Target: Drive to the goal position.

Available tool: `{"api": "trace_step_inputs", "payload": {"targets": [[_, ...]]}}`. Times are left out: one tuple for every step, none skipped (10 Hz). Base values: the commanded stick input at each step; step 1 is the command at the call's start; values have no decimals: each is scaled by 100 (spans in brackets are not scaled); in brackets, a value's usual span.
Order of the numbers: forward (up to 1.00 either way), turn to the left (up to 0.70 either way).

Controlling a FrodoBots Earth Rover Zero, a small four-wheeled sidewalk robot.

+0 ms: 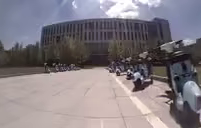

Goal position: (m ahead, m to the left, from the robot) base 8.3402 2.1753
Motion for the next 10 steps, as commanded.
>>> {"api": "trace_step_inputs", "payload": {"targets": [[70,-9],[70,0],[70,0],[70,0],[70,0],[70,0],[70,0],[70,0],[70,0],[70,0]]}}
